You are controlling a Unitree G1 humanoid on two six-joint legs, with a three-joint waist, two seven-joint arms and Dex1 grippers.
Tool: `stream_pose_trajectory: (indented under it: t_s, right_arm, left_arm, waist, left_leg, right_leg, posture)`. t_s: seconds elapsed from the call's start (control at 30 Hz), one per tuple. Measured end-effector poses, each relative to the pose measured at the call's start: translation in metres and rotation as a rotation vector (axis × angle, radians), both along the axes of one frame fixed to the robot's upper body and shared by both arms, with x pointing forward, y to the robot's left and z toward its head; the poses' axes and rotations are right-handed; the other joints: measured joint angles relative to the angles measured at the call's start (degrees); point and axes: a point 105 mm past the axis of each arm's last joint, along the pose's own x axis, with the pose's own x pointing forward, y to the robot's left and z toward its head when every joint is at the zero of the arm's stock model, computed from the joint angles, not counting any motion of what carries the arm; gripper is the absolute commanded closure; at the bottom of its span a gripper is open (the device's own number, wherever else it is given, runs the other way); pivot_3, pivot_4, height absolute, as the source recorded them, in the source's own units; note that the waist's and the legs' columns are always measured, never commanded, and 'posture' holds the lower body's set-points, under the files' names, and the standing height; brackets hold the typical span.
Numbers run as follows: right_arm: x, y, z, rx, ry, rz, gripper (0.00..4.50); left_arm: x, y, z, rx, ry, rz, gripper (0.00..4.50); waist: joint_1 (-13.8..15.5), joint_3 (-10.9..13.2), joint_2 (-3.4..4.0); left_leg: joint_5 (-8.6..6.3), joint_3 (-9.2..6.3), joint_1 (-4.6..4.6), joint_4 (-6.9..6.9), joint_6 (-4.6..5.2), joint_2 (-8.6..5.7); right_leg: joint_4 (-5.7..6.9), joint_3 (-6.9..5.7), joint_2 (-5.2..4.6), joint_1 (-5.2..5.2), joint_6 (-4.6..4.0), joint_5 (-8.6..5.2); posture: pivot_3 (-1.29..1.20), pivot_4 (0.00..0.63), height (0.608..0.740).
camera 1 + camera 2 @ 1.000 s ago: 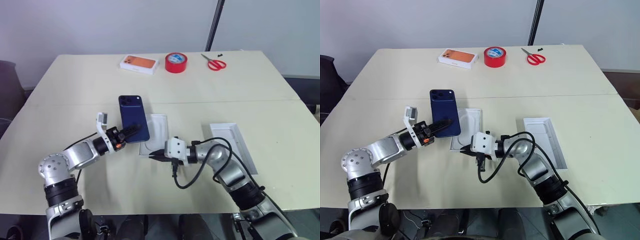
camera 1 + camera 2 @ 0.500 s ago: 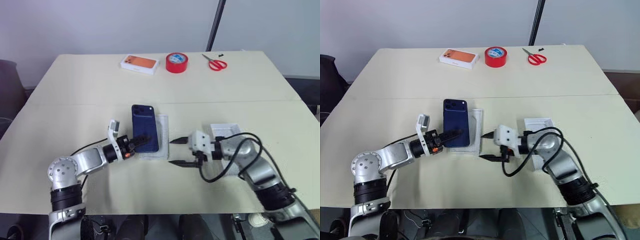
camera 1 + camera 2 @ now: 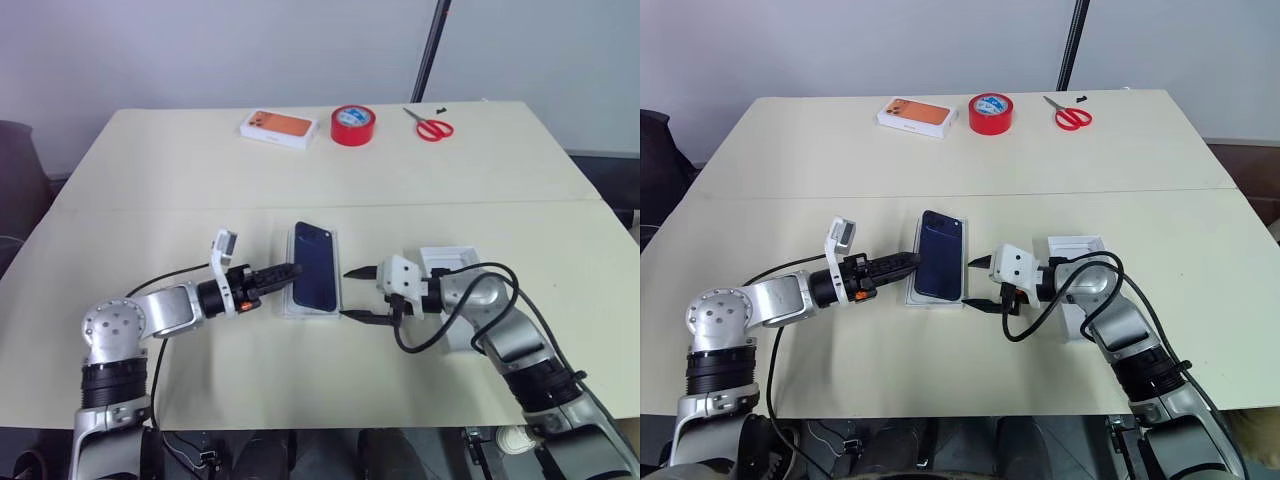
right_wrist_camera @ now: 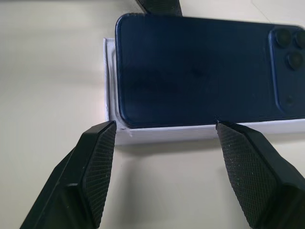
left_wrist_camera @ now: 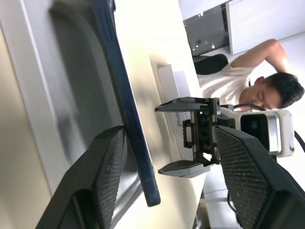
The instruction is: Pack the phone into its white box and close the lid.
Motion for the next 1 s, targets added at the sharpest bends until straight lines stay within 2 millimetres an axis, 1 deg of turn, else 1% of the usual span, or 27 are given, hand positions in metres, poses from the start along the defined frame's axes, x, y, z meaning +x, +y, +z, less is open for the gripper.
stream_pose_trajectory:
  t_s: [0.17, 0.4, 0.5, 0.57, 0.6, 0.63, 0.67, 0.73, 0.8, 0.87, 1.0]
  right_arm:
    - [0.004, -0.003, -0.002, -0.002, 0.008, -0.017, 0.98]
    - [0.006, -0.003, -0.002, -0.003, -0.007, -0.027, 0.98]
    - [0.013, -0.004, 0.000, -0.002, -0.016, -0.051, 1.87]
    - [0.024, -0.011, -0.001, -0.037, -0.057, -0.099, 2.91]
    - [0.028, -0.015, -0.002, -0.056, -0.075, -0.119, 3.41]
    - [0.032, -0.018, -0.005, -0.073, -0.084, -0.136, 4.01]
    - [0.033, -0.020, -0.008, -0.078, -0.083, -0.143, 4.48]
    - [0.034, -0.016, -0.012, -0.077, -0.085, -0.146, 4.48]
    - [0.035, -0.011, -0.015, -0.101, -0.103, -0.135, 4.48]
    - [0.037, -0.007, -0.016, -0.115, -0.111, -0.132, 4.48]
    - [0.042, -0.002, -0.012, -0.113, -0.132, -0.146, 4.48]
  left_arm:
    - [-0.001, 0.005, 0.001, 0.008, -0.006, 0.003, 1.34]
    - [-0.003, 0.011, -0.004, 0.034, -0.020, 0.040, 1.34]
    - [0.006, 0.018, -0.002, 0.056, -0.063, 0.105, 2.15]
    - [0.018, 0.031, -0.005, 0.114, -0.086, 0.196, 3.22]
    - [0.022, 0.037, -0.006, 0.132, -0.089, 0.228, 3.68]
    - [0.025, 0.040, -0.008, 0.139, -0.087, 0.244, 4.29]
    - [0.026, 0.040, -0.008, 0.135, -0.083, 0.244, 4.50]
    - [0.029, 0.037, -0.010, 0.131, -0.080, 0.237, 4.50]
    - [0.031, 0.032, -0.012, 0.173, -0.091, 0.224, 4.50]
    - [0.032, 0.027, -0.020, 0.231, -0.088, 0.205, 4.50]
    - [0.029, 0.012, -0.034, 0.288, -0.083, 0.140, 4.50]
  waist:
    - [0.02, 0.00, 0.00]
    - [-0.08, 0.00, 0.00]
    - [-0.09, 0.00, 0.00]
    - [-0.12, 0.00, 0.00]
    - [-0.09, 0.00, 0.00]
    - [-0.06, 0.00, 0.00]
    - [-0.06, 0.00, 0.00]
    - [-0.01, 0.00, 0.00]
    - [-0.05, 0.00, 0.00]
    - [-0.15, 0.00, 0.01]
    - [-0.20, 0.00, 0.01]
  left_leg:
    - [0.00, -0.01, 0.00, 0.00, 0.00, 0.00]
    - [0.00, -0.01, 0.00, 0.00, 0.00, 0.01]
    - [0.00, 0.01, 0.00, 0.00, 0.00, 0.01]
    - [0.00, 0.00, 0.00, 0.00, 0.00, 0.01]
    - [0.00, 0.01, 0.00, -0.01, 0.00, 0.00]
    - [0.00, 0.00, 0.00, -0.03, 0.00, 0.00]
    - [0.00, 0.01, 0.00, -0.05, 0.00, 0.00]
    - [0.00, 0.00, -0.01, -0.03, 0.00, -0.01]
    - [0.00, 0.01, -0.01, -0.01, 0.00, -0.01]
    - [0.00, 0.01, 0.00, -0.01, 0.00, -0.01]
    - [0.01, 0.00, 0.00, -0.01, 0.00, 0.00]
  right_leg:
    - [0.00, 0.00, 0.00, 0.00, 0.00, 0.00]
    - [0.00, 0.00, 0.00, 0.00, 0.00, 0.00]
    - [0.00, 0.00, 0.00, 0.00, 0.00, 0.00]
    - [0.01, 0.00, 0.01, -0.01, 0.00, 0.00]
    - [0.00, 0.00, 0.01, -0.02, 0.00, 0.00]
    - [-0.01, 0.00, 0.01, -0.02, 0.00, 0.00]
    - [-0.04, 0.00, 0.00, -0.01, 0.00, 0.00]
    - [-0.04, -0.01, -0.01, -0.01, 0.00, 0.00]
    - [0.00, -0.01, -0.01, -0.01, 0.00, 0.00]
    - [0.00, -0.01, 0.00, -0.01, 0.00, 0.00]
    - [0.01, -0.01, 0.01, -0.01, 0.00, 0.00]
  posture:
    - [0.00, 0.150, 0.740]
    - [0.00, 0.150, 0.740]
    - [0.00, 0.150, 0.740]
    - [0.00, 0.150, 0.740]
    - [0.00, 0.150, 0.740]
    - [0.00, 0.150, 0.740]
    - [0.00, 0.150, 0.740]
    - [0.00, 0.150, 0.740]
    - [0.00, 0.150, 0.740]
    - [0.00, 0.150, 0.740]
    - [0.00, 0.150, 0.740]
